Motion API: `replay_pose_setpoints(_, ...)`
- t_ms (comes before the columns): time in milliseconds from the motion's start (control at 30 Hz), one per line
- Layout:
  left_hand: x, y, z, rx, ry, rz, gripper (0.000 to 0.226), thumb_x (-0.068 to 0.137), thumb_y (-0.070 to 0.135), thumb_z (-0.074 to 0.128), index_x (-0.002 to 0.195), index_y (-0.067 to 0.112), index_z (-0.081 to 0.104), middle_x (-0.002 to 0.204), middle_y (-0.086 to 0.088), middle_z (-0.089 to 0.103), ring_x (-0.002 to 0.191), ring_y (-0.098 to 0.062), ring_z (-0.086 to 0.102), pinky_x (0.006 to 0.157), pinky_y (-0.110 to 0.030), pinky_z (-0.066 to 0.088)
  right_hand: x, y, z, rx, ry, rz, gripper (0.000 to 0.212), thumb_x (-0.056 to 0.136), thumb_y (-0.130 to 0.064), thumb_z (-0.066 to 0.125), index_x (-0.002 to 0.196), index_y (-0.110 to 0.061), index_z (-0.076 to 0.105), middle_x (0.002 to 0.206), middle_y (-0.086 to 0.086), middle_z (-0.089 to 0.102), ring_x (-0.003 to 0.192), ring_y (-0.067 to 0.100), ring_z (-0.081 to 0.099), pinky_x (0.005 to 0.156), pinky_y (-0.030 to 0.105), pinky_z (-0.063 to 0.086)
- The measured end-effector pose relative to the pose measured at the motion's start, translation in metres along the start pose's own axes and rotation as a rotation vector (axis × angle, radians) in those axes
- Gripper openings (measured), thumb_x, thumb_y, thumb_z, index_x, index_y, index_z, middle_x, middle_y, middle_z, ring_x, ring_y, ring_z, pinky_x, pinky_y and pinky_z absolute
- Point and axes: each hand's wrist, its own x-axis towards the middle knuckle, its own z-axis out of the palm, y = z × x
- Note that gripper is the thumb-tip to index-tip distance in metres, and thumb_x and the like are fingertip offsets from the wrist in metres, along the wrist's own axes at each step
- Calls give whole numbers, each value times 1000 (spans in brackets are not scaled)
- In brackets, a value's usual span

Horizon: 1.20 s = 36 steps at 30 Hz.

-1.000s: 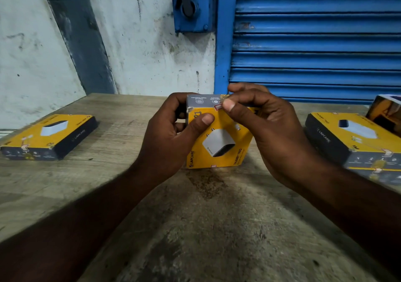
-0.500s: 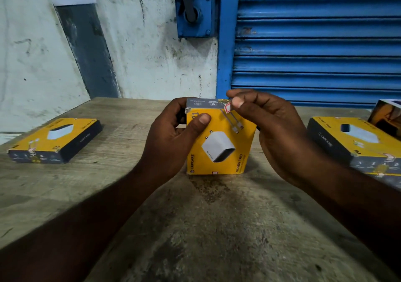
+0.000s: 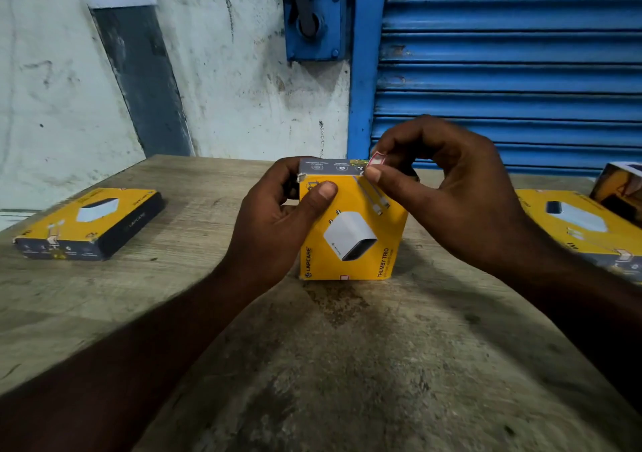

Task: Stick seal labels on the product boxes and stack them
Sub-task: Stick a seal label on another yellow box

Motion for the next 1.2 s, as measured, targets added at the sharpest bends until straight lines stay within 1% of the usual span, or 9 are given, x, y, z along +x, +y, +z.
replay_pose_setpoints(100,-1,-1,0,-2,1,-5,25,89,39,64,112,30,63,104,1,73,95,-13,70,71,-18,54,0,-2,-1,-11,-29,-10,18,92,-21,73,109,-23,69,93,-10,70,91,15,66,84,38,54)
replay_pose_setpoints(233,0,-1,1,-7,5,-18,24,89,34,63,113,28,62,103,1,73,91,-8,71,69,-17,54,2,-5,-3,11,-80,6,35,91,-17,75,124,-22,65,88,-7,72,92,20,68,86,41,53)
replay_pose_setpoints(300,0,-1,1,-4,1,-15,24,89,33,61,113,28,62,102,2,73,90,-6,70,68,-16,54,2,-6,-3,15,-86,17,30,92,-19,74,121,-22,66,89,-6,72,91,20,67,86,42,52)
replay_pose_setpoints(400,0,-2,0,1,-1,-5,23,90,33,62,113,28,62,101,1,73,92,-9,70,69,-17,54,2,-4,-3,-10,-63,13,10,94,-28,70,103,-22,70,93,-7,70,91,18,64,82,40,51)
replay_pose_setpoints(500,0,-2,-1,-2,0,-2,28,90,40,65,114,27,63,104,1,73,95,-12,70,71,-19,55,1,-2,-2,-80,-39,3,11,93,-35,69,92,-24,71,89,-10,68,87,16,61,79,39,49)
replay_pose_setpoints(633,-1,-3,-1,4,-6,-1,30,90,40,63,116,27,63,106,-1,73,97,-12,70,71,-20,56,2,-4,-5,-234,-46,-105,14,94,-37,67,94,-24,73,87,-17,66,83,13,56,75,35,45)
replay_pose_setpoints(833,-1,-1,0,21,9,-11,26,91,34,63,115,26,63,104,-5,73,89,-7,71,70,-18,56,10,-9,-12,-500,-130,-262,14,96,-31,63,100,-22,73,90,-6,69,87,18,53,75,39,40)
replay_pose_setpoints(967,-1,0,1,23,17,-11,26,93,30,64,117,19,62,101,-3,73,86,-4,71,68,-15,54,11,-9,-12,-533,-183,-240,14,97,-31,60,103,-26,72,92,-10,66,90,10,45,78,33,31)
replay_pose_setpoints(1200,-1,0,1,23,7,-8,28,94,29,63,119,18,62,104,-4,72,87,-5,72,68,-16,54,10,-12,-9,-474,-170,-170,17,95,-36,58,102,-28,72,95,-11,57,92,6,42,76,9,28)
